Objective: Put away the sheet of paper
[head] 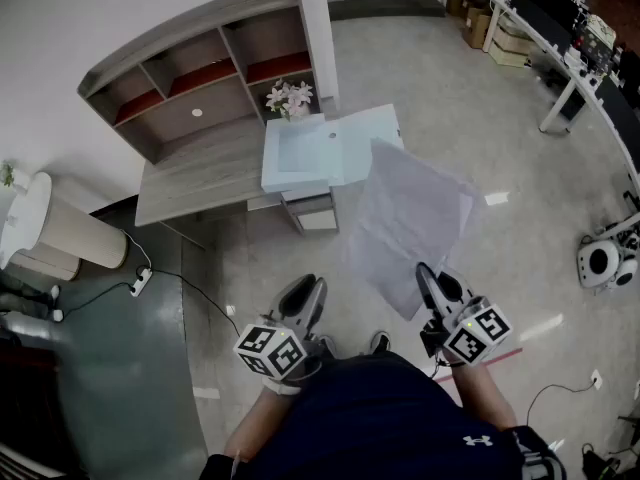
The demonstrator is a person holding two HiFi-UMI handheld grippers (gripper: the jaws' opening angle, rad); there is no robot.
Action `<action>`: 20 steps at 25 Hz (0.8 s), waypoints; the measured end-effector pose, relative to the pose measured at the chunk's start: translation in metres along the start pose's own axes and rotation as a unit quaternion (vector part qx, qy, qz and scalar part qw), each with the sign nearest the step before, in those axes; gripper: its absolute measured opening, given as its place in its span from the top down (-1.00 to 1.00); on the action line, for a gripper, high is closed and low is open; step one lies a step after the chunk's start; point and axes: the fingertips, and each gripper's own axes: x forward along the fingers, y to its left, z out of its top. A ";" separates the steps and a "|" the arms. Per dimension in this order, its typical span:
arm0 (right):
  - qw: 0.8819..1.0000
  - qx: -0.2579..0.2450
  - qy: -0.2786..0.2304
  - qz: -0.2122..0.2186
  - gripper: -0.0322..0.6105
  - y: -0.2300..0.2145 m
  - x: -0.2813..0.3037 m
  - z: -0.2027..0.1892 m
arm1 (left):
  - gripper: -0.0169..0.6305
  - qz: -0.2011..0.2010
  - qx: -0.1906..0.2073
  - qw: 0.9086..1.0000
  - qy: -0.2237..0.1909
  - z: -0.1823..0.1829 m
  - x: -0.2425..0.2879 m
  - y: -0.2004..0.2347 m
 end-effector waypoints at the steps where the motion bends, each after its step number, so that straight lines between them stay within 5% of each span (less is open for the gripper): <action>1: 1.000 -0.001 -0.002 0.003 0.86 -0.003 0.000 0.002 | 0.63 0.001 0.001 1.000 -0.002 -0.001 0.002 -0.002; 20: 1.000 -0.002 0.000 0.023 0.86 -0.053 -0.023 0.012 | 0.63 0.037 -0.007 0.999 -0.014 -0.031 0.021 -0.038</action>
